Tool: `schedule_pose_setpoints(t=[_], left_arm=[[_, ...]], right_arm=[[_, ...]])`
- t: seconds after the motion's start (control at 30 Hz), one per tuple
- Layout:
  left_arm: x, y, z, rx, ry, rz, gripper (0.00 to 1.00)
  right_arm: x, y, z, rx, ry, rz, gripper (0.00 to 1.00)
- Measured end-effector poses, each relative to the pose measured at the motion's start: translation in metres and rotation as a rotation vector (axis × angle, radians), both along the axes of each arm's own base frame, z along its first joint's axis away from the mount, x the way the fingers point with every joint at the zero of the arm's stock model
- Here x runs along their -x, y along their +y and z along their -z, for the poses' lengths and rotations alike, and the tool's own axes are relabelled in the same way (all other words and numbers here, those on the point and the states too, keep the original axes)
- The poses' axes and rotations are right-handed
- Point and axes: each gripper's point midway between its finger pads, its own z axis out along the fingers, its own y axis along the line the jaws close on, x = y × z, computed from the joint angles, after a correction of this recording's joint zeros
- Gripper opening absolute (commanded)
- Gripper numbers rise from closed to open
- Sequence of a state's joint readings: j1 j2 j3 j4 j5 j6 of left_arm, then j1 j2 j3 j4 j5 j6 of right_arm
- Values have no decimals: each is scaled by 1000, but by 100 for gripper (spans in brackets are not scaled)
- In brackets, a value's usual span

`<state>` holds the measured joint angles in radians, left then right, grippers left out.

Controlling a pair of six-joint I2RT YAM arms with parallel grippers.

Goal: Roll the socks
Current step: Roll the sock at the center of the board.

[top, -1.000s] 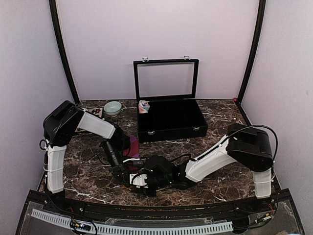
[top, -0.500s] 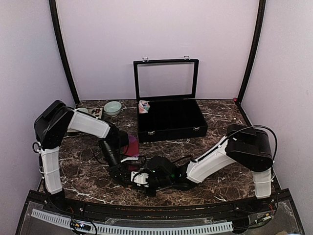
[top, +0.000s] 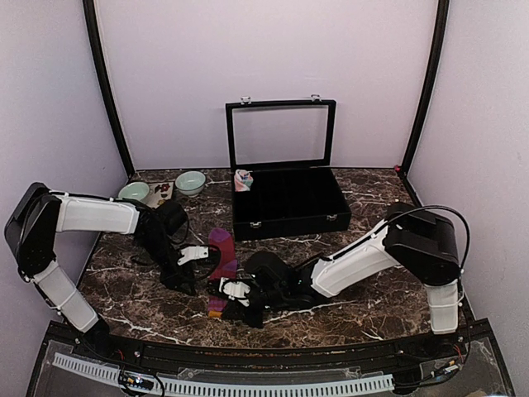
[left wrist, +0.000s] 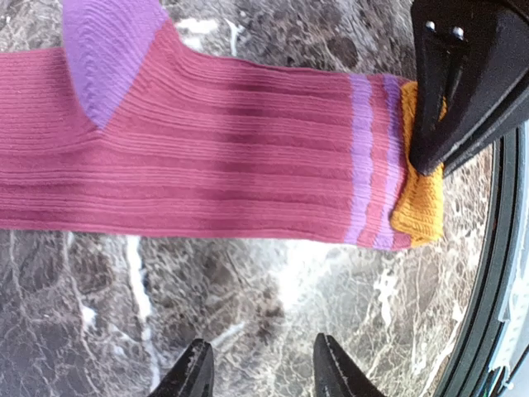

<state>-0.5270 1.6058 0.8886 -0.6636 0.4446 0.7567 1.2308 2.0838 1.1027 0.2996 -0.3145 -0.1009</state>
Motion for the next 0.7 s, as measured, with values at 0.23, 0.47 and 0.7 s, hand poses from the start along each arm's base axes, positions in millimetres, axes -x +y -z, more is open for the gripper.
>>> schedule_pose_setpoints(t=[0.23, 0.47, 0.7], left_arm=[[-13, -1, -7, 32, -54, -42, 41], [-7, 34, -32, 71, -274, -37, 42], [7, 38, -52, 133, -454, 80, 41]], right_arm=[[0, -3, -1, 54, 192, 20, 0], [4, -8, 0, 72, 338, 49, 0], [-6, -4, 2, 120, 511, 108, 0]])
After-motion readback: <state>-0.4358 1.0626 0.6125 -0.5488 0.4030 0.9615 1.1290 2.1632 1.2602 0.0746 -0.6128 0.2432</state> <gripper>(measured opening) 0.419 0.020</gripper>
